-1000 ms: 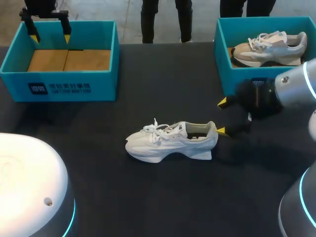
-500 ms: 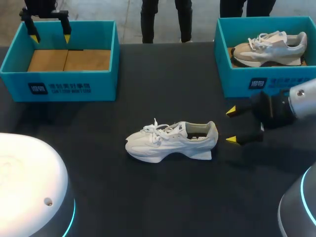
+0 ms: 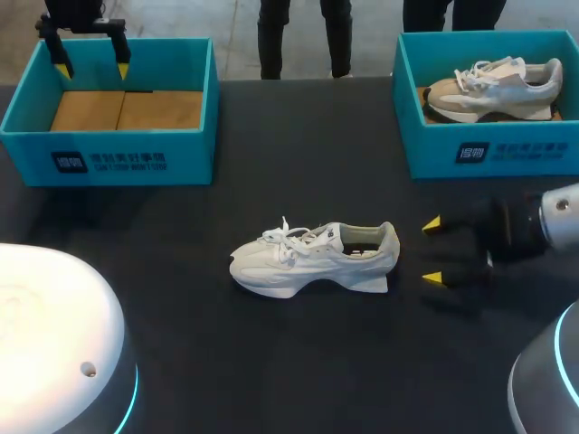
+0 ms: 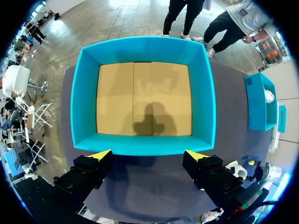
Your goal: Take the shoe out of the shoebox, open the shoe tongue, remove and reinsert the insole, then place the shoe into the shoebox
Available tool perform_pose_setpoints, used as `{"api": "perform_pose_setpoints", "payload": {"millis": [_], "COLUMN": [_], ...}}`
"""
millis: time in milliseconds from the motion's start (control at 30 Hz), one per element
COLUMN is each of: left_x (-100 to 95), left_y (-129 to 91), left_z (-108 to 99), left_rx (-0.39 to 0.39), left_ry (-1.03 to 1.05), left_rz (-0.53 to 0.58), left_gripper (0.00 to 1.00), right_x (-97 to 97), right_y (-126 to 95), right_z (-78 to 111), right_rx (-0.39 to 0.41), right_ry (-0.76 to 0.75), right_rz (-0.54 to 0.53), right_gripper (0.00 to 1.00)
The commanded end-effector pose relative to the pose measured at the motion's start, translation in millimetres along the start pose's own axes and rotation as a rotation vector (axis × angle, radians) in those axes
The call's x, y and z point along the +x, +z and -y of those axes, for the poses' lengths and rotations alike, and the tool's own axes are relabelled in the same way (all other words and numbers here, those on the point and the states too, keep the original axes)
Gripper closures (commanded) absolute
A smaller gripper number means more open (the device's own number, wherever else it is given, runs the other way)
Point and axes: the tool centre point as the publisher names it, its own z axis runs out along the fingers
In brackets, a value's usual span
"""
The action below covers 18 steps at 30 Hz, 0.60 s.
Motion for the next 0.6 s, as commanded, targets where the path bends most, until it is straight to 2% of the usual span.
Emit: {"api": "perform_pose_setpoints", "payload": {"millis": [33, 600], "left_x": [0.0, 0.0], "left_y": [0.0, 0.0], "left_z": [0.0, 0.0], "left_rx": [0.0, 0.0], "left_ry": [0.0, 0.0], "left_rz": [0.0, 0.0], "left_gripper": [0.0, 0.0], "right_x": [-1.5, -2.2], "right_y": [3.4, 5.7], "right_z": [7.4, 10.2], "right_rx": [-0.003, -0.001], "right_ry": [0.004, 0.014], "right_rz": [-0.006, -0.013], "right_gripper": [0.0, 0.0]}}
